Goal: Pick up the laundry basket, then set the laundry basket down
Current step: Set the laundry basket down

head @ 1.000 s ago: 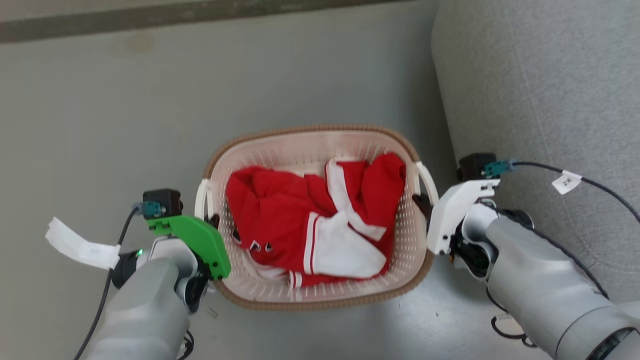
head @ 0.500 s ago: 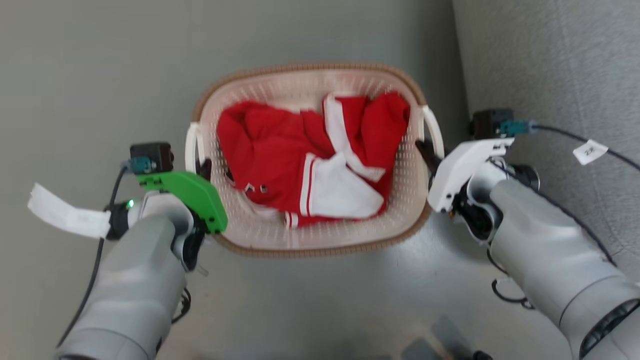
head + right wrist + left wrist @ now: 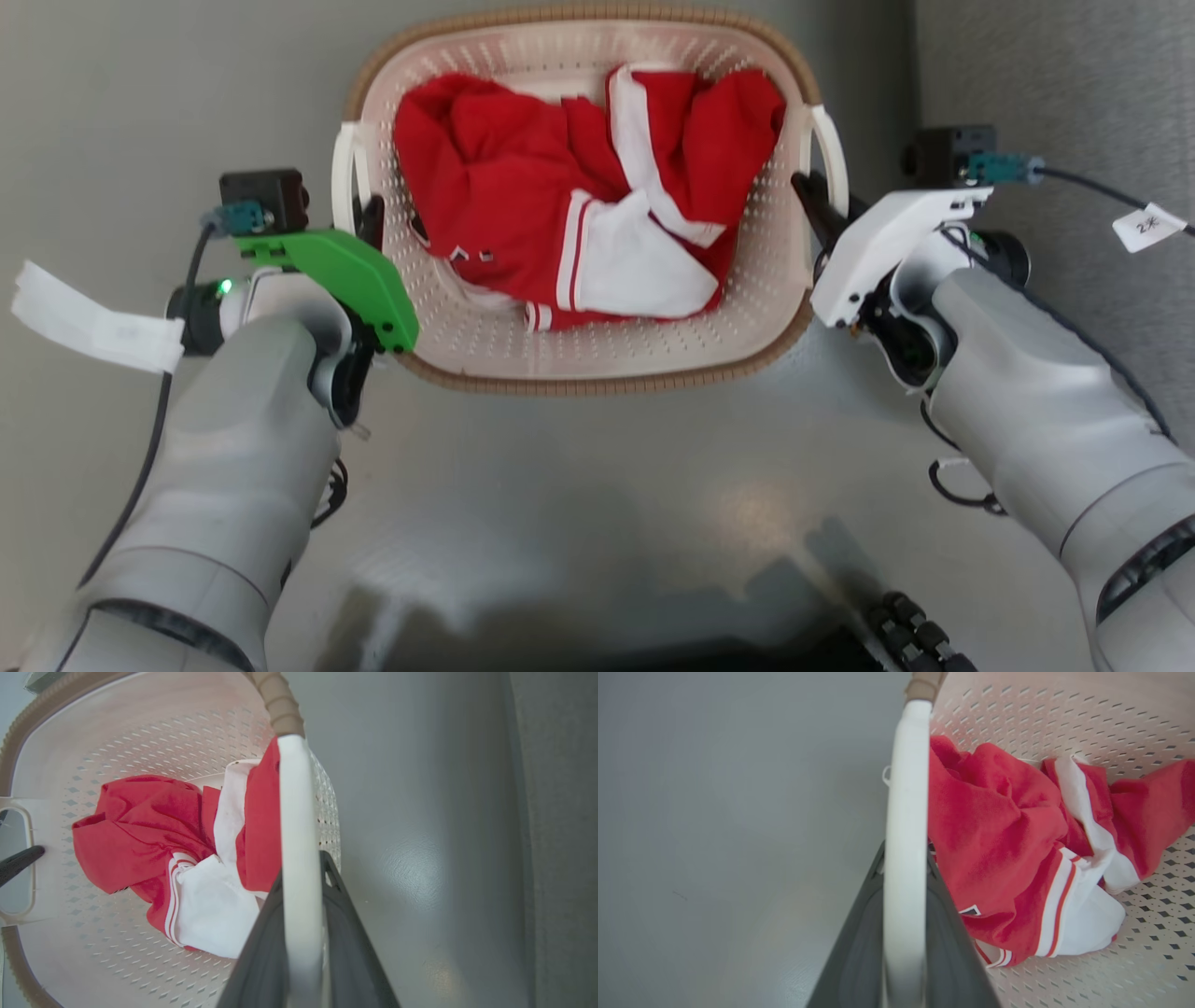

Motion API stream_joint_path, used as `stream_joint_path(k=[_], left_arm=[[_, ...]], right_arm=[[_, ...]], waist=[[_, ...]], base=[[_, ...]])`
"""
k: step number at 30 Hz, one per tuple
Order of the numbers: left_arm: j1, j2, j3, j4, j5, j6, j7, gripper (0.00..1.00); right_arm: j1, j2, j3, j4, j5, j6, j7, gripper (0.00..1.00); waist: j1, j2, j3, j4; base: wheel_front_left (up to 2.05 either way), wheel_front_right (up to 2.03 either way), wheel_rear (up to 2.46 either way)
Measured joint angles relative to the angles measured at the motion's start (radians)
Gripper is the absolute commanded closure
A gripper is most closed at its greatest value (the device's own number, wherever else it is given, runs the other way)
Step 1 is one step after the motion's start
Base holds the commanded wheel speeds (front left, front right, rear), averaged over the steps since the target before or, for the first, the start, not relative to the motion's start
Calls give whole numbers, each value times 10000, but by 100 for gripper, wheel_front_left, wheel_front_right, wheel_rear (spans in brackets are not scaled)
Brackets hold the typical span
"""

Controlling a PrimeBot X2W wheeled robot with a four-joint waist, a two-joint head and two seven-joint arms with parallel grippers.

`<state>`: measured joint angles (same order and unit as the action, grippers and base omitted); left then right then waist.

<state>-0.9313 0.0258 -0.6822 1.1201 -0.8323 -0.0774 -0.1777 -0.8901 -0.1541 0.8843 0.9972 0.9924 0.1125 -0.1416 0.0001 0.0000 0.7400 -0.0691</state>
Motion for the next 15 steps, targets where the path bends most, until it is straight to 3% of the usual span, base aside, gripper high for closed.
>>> stream_joint_path(k=[15], left_arm=[[-550, 4, -19, 48, 4, 0, -347, 100]], right_arm=[[-604, -67, 176, -15, 0, 2, -445, 100]], waist=[[0, 0, 1492, 218]], base=[[0, 0, 0]])
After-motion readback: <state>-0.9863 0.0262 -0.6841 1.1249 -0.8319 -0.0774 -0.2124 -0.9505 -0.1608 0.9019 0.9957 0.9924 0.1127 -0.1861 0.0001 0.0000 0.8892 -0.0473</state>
